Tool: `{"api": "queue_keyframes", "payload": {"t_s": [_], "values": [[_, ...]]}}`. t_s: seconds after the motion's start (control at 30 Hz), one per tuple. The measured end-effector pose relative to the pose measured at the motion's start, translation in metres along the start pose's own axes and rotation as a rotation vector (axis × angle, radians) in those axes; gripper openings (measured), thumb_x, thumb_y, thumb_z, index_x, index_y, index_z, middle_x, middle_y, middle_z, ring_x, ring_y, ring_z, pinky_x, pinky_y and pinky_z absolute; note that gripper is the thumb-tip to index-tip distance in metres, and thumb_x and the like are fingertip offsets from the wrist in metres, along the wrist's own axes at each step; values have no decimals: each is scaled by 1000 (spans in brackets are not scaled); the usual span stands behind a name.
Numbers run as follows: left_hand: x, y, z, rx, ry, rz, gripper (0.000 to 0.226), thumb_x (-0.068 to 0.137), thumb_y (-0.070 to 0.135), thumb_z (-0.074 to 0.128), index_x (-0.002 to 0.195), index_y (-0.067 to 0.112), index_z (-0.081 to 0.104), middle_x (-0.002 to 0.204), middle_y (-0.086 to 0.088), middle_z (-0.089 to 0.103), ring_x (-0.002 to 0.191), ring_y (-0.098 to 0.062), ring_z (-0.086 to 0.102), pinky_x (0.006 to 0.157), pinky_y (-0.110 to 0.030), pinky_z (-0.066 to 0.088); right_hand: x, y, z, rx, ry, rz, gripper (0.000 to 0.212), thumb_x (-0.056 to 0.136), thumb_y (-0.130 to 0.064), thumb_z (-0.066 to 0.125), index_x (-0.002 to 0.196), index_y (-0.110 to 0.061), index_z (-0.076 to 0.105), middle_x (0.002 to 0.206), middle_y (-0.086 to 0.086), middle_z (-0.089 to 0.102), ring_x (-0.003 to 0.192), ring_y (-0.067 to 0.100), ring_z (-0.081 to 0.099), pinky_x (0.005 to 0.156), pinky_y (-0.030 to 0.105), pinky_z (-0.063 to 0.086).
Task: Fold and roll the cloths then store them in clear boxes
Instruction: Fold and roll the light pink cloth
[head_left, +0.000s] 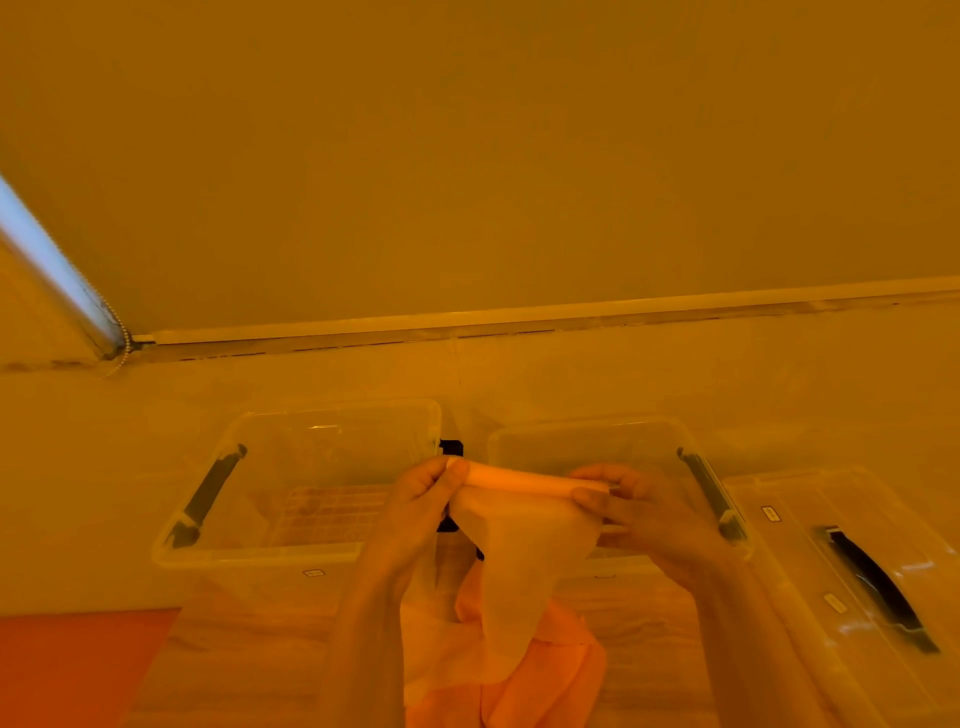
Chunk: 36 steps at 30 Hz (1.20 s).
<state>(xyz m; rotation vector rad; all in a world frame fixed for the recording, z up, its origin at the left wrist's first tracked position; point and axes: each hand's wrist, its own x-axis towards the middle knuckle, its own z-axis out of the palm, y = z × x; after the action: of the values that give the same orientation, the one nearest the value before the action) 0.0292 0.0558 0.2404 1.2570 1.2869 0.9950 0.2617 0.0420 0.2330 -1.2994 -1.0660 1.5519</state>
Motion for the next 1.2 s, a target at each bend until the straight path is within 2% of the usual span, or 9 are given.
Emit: {"api": "queue_keyframes", "payload": {"t_s": [0.1,0.2,0.33,0.6,0.7,0.8,0.9,1.03,1.2], "values": [[0,1,1,-38,4,-4,25,92,32,51,94,15,69,87,-8,63,79,-17,59,70,-28,47,0,0,0,-18,7,5,24,86,-11,63,109,-14,64,107,11,66,91,21,65,67,29,57],[0,4,1,-95,-5,11,25,84,38,54,97,25,72,99,-9,66,89,-21,60,79,-36,48,1,0,1,69,25,-7,25,82,-10,66,106,-18,67,107,9,66,97,23,65,78,38,57],[0,3,0,-127,4,-8,21,84,38,58,97,31,73,110,-11,64,96,-26,57,83,-41,44,4,0,7,140,125,-28,19,82,-25,66,99,-21,72,107,8,67,98,25,65,79,40,56],[0,5,4,-48,-1,-4,16,90,25,56,100,21,68,96,-8,70,84,-16,66,68,-19,52,3,-2,8,89,139,-70,23,89,-16,59,109,-7,66,101,14,70,90,24,67,81,39,54],[5,12,2,13,-46,77,16,92,21,54,101,16,66,87,-14,65,77,-21,61,65,-24,49,1,-6,7,120,112,-117,17,91,-15,55,104,-10,65,93,6,71,83,17,69,75,34,57],[12,25,-1,46,-39,172,17,93,19,51,103,12,63,86,-3,66,77,-13,64,66,-20,51,6,-21,10,106,90,-177,17,91,-16,54,105,-10,63,91,7,67,78,18,68,69,36,59],[21,45,-5,43,-19,243,18,93,22,51,105,15,63,88,-1,67,79,-14,66,72,-32,55,15,-44,12,52,90,-246,14,91,-18,56,102,-14,63,91,7,65,74,16,67,57,32,56],[33,76,-11,86,16,322,23,84,44,54,100,31,64,98,-11,63,91,-44,58,77,-63,50,26,-82,13,-22,68,-325,13,93,-19,54,102,-16,62,85,2,63,67,12,63,48,28,52],[44,119,-14,84,53,439,14,90,39,53,99,34,62,94,-4,62,87,-38,59,74,-67,50,33,-128,17,-75,76,-438,9,94,-21,52,93,-23,61,71,-1,53,55,9,48,43,21,40]]}}
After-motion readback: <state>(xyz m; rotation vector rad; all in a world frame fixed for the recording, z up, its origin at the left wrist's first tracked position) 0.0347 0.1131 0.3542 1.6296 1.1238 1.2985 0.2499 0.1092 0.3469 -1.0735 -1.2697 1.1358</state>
